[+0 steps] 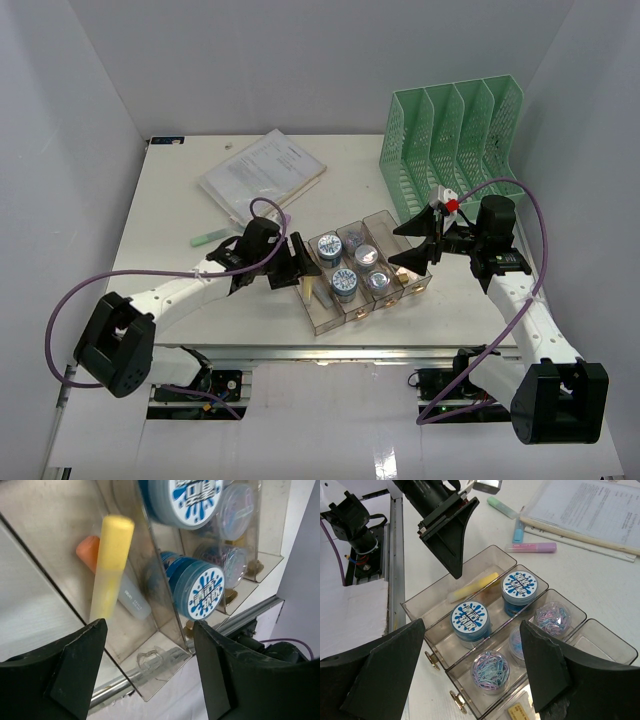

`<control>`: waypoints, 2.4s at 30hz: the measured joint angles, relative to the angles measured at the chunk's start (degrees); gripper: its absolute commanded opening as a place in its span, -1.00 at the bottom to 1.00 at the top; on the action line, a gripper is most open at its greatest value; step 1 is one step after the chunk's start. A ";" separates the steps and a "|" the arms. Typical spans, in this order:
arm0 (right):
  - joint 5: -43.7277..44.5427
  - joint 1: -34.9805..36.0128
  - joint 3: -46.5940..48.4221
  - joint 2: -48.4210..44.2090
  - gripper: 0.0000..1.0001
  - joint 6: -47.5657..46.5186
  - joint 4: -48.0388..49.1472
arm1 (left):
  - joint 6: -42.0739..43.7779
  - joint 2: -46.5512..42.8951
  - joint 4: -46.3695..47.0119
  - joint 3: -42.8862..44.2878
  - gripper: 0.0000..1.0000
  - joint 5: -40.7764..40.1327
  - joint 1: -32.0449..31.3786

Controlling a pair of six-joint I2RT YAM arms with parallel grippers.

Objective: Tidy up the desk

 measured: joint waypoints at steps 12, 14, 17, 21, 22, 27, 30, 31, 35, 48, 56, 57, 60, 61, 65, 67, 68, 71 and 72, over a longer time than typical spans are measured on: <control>-0.04 -0.04 -0.10 0.00 0.66 -0.21 0.00 | 26.56 2.01 -10.01 21.45 0.63 -14.50 4.61; -0.06 -0.04 -0.29 0.00 0.66 -0.25 0.02 | 30.00 4.36 -10.32 23.48 0.57 -15.63 6.69; -0.05 -0.06 -0.68 0.02 0.66 -0.34 0.02 | 34.17 10.48 -11.08 26.43 0.53 -16.13 9.19; -0.05 -0.27 -0.76 0.02 0.66 -0.41 0.01 | 38.36 19.66 -12.11 29.34 0.48 -16.29 10.84; -0.04 -0.31 -0.76 0.02 0.66 -0.43 0.00 | 39.21 21.52 -12.42 29.88 0.45 -16.28 10.91; -0.04 -0.37 -0.76 0.04 0.66 -0.62 0.02 | 42.31 27.96 -13.80 32.67 0.36 -16.24 11.22; -0.04 -0.37 -0.76 0.08 0.66 -0.71 0.02 | 43.39 29.83 -13.98 34.10 0.31 -16.22 11.47; -0.04 -0.37 -0.76 0.15 0.66 -0.78 0.02 | 43.73 30.30 -14.17 34.55 0.30 -16.19 11.62; 0.01 -0.37 -0.76 0.62 0.66 -1.07 0.00 | 44.36 33.35 -13.79 36.41 0.24 -15.76 11.91; 0.03 -0.39 -0.76 0.68 0.66 -1.50 0.00 | 44.90 38.27 -14.52 36.55 -0.10 -14.90 12.02; 0.08 -0.45 -0.76 0.68 0.66 -1.55 0.00 | 44.01 38.28 -14.59 36.64 -0.44 -14.83 12.13; 0.09 -0.51 -0.76 0.68 0.66 -1.60 -0.02 | 43.88 38.28 -14.60 36.64 -0.46 -14.82 12.13; 0.12 -0.70 -0.76 0.68 0.66 -1.63 -0.02 | 43.23 38.28 -14.58 36.64 -0.52 -14.84 12.13; 0.12 -0.70 -0.76 0.68 0.66 -1.63 -0.02 | 42.98 38.28 -14.58 36.67 -0.53 -14.82 12.13; 0.12 -0.70 -0.76 0.68 0.66 -1.63 -0.04 | 41.92 37.94 -14.89 37.07 -0.59 -14.71 12.11; 0.12 -0.70 -0.76 0.68 0.66 -1.63 -0.04 | 41.42 36.95 -14.98 37.25 -0.62 -14.69 12.13; 0.11 -0.71 -0.76 0.68 0.66 -1.63 -0.04 | 41.10 36.25 -14.99 37.38 -0.62 -14.68 12.15; 0.12 -0.74 -0.76 0.68 0.66 -1.63 -0.07 | 39.86 33.41 -14.77 38.06 -0.63 -14.66 12.35; 0.12 -0.74 -0.76 0.68 0.66 -1.65 -0.07 | 39.00 32.14 -14.36 38.15 -0.63 -14.22 12.42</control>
